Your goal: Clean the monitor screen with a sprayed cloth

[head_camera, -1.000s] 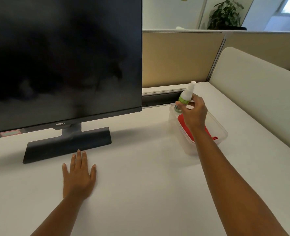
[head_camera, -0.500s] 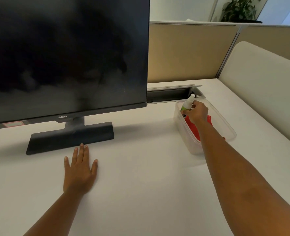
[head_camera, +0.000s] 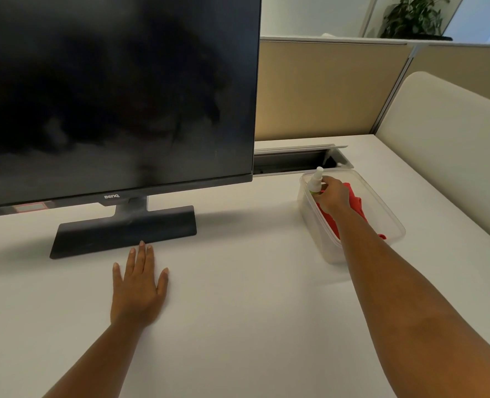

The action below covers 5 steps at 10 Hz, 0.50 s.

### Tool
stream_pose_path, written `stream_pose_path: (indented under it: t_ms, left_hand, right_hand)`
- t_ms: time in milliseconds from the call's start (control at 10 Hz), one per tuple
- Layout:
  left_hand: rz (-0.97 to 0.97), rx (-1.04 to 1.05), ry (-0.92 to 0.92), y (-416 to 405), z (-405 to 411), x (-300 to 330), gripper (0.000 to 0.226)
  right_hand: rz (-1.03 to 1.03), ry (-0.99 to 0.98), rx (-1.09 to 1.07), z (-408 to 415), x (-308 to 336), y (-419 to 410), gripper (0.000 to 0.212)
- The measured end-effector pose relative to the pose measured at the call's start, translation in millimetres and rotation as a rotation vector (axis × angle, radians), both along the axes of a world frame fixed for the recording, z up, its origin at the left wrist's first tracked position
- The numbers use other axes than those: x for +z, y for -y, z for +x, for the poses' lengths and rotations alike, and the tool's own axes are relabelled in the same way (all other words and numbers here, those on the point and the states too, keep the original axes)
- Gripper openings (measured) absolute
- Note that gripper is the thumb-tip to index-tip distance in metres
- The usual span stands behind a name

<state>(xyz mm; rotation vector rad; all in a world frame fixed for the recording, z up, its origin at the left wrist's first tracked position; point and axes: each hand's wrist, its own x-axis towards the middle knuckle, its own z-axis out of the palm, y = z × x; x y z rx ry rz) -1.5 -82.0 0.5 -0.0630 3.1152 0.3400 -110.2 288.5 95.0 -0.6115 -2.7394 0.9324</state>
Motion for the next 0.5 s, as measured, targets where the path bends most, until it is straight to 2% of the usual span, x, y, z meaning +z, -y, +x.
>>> stream_pose_path:
  t_ms: [300, 500]
  left_hand:
    - [-0.034, 0.019, 0.039, 1, 0, 4, 0.064]
    - [-0.103, -0.002, -0.097, -10, -16, 29, 0.063]
  right_hand:
    - [-0.032, -0.038, 0.032, 11, 14, 6, 0.051]
    - [-0.018, -0.202, -0.076, 13, 28, 20, 0.052]
